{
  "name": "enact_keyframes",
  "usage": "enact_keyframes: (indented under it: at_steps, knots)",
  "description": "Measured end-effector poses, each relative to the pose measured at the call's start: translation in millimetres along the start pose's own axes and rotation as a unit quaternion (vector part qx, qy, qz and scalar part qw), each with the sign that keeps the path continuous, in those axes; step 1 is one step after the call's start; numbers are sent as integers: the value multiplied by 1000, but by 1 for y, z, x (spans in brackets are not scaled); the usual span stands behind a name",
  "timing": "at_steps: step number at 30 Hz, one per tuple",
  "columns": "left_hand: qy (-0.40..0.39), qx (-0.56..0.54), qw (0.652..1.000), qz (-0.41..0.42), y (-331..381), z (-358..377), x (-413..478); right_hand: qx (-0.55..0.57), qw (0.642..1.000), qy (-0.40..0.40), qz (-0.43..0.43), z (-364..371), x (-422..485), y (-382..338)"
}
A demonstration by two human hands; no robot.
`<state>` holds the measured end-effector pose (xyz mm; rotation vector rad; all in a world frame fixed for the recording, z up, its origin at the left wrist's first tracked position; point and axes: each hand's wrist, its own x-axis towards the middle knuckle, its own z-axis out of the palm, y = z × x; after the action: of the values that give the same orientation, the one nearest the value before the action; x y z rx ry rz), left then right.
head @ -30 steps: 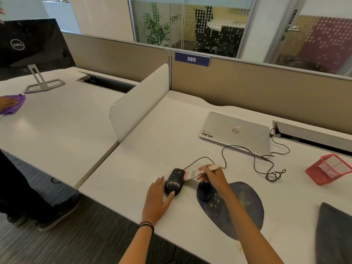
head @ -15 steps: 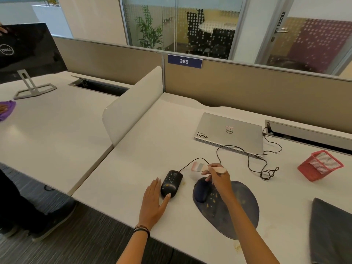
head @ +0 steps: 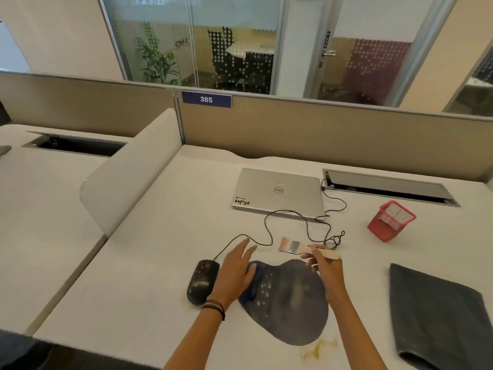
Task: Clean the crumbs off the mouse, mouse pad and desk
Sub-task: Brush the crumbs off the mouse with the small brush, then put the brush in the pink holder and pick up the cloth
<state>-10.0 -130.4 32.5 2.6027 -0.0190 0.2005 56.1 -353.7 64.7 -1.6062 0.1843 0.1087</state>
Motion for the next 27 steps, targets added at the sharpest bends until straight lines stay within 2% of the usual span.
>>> enact_keyframes:
  at_steps: [7,15,20,23,27]
  knots:
    - [-92,47,990,93,35,28,44,6,998,57,-35,-63,17,-9]
    - [-259,89,961,44,66,47,90,68,967,243,-38,-121,40,-24]
    - [-295,183,936,63,80,46,111,104,937,329,-50,-155,71,-49]
    - [-312,205,925,71,84,45,116,52,937,339,-73,-172,95,-63]
    - [-312,214,922,81,84,45,116,-102,936,332,-67,-183,131,-69]
